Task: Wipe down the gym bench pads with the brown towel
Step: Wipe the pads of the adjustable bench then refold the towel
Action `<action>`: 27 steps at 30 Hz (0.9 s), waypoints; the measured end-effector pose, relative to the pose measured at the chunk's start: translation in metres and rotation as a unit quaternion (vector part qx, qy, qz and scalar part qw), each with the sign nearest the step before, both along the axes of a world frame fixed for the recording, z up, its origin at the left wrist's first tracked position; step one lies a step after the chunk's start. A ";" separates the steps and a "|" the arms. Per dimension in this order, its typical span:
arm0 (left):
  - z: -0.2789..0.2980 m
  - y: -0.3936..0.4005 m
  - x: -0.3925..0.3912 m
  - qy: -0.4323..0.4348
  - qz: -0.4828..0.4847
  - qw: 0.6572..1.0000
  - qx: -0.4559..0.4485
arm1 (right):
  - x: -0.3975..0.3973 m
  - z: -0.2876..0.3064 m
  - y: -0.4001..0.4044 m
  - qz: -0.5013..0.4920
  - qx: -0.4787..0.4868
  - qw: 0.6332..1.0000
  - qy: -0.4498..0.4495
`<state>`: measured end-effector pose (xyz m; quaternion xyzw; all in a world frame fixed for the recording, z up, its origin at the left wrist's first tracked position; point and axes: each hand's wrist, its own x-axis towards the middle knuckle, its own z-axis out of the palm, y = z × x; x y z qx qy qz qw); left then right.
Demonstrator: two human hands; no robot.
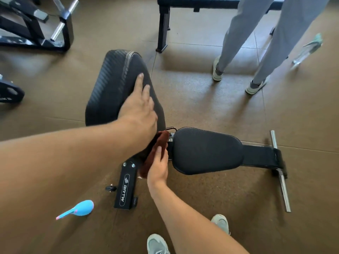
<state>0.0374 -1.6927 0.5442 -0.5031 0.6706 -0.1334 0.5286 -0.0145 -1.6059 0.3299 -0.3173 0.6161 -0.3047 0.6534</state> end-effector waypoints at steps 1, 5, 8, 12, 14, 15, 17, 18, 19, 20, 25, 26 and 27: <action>-0.010 0.003 -0.004 -0.009 0.006 1.000 0.020 | -0.004 -0.005 -0.011 0.003 0.058 0.998 -0.006; -0.044 0.013 -0.016 -0.017 0.031 0.998 0.059 | -0.021 -0.008 -0.037 -0.036 0.260 0.961 -0.086; -0.063 0.017 -0.018 -0.027 0.036 0.997 0.063 | -0.020 -0.005 -0.045 0.006 0.180 0.975 -0.128; -0.078 0.000 -0.016 -0.008 0.048 0.996 0.072 | -0.013 -0.019 -0.063 0.053 0.076 0.990 -0.107; -0.084 -0.010 -0.013 -0.006 0.051 0.996 0.077 | -0.008 -0.038 -0.071 0.065 0.070 0.992 -0.077; -0.088 -0.014 -0.013 -0.010 0.053 0.995 0.079 | -0.004 -0.053 -0.071 0.062 0.081 0.993 -0.067; -0.097 -0.017 -0.015 -0.021 0.056 0.995 0.083 | 0.003 -0.083 -0.070 0.027 0.128 0.990 -0.050; -0.103 -0.017 -0.015 -0.025 0.058 0.994 0.088 | 0.004 -0.090 -0.070 0.016 0.162 0.986 -0.039; -0.109 -0.018 -0.017 -0.028 0.061 0.993 0.092 | 0.004 -0.094 -0.070 0.002 0.202 0.979 -0.039; -0.113 -0.019 -0.017 -0.028 0.063 0.993 0.096 | 0.002 -0.092 -0.073 -0.007 0.240 0.970 -0.047; -0.115 -0.043 -0.021 0.001 0.087 0.987 0.136 | -0.012 -0.064 -0.140 0.035 0.210 0.974 -0.081; -0.114 -0.047 -0.021 0.007 0.091 0.986 0.140 | -0.010 -0.057 -0.159 0.042 0.167 0.981 -0.089; -0.113 -0.050 -0.020 0.009 0.093 0.985 0.142 | -0.007 -0.053 -0.176 0.051 0.132 0.986 -0.090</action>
